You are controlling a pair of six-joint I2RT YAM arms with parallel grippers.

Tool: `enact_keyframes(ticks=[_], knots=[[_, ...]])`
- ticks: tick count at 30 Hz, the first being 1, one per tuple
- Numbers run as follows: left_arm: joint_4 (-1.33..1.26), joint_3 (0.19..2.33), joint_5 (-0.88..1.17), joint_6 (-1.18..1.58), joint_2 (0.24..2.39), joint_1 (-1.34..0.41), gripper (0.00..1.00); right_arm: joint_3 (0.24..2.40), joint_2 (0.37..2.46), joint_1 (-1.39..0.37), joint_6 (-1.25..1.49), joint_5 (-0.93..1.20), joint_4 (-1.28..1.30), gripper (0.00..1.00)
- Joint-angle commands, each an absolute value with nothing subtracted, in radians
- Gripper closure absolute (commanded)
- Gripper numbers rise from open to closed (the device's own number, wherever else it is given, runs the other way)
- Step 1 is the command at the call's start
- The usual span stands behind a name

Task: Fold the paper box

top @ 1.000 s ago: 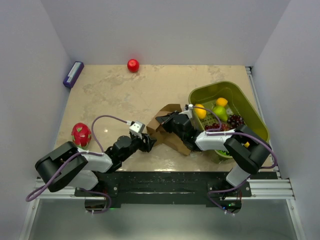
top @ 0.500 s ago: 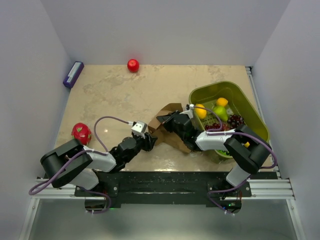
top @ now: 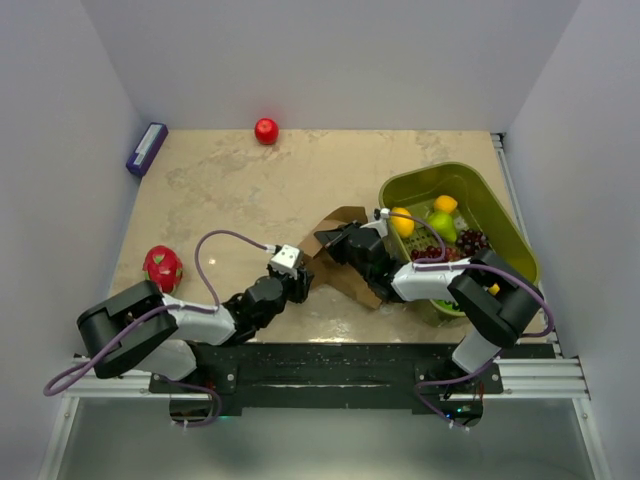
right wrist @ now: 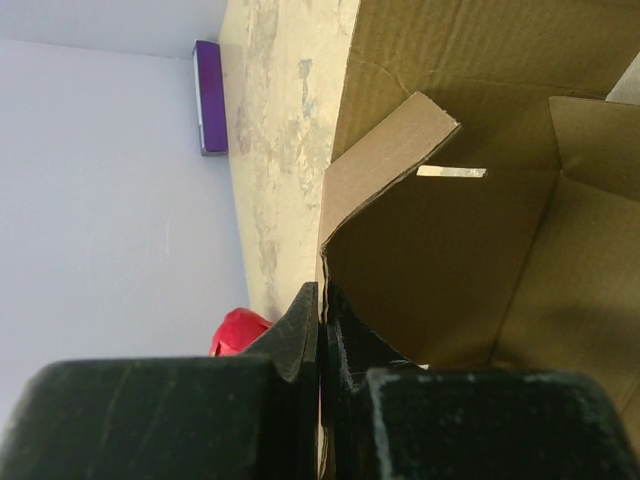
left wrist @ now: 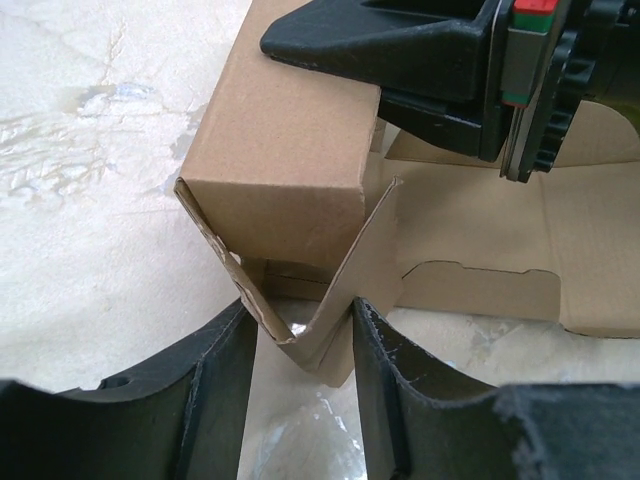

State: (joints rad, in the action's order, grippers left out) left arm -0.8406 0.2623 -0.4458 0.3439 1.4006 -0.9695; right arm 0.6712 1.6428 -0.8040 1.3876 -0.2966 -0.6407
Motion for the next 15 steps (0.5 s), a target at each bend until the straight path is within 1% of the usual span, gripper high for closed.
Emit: enact_keyframes(ticks=[1, 11, 15], knots=[[-0.833, 0.288, -0.606, 0.265, 1.368, -0.959, 0.55, 0.640, 1.672, -0.811, 1.348, -0.302, -0.512, 1.00], [-0.821, 0.298, -0.647, 0.239, 1.370, -0.974, 0.55, 0.637, 1.669, -0.811, 1.350, -0.304, -0.508, 1.00], [-0.799, 0.308, -0.718, 0.224, 1.367, -0.996, 0.55, 0.638, 1.670, -0.811, 1.350, -0.302, -0.505, 1.00]])
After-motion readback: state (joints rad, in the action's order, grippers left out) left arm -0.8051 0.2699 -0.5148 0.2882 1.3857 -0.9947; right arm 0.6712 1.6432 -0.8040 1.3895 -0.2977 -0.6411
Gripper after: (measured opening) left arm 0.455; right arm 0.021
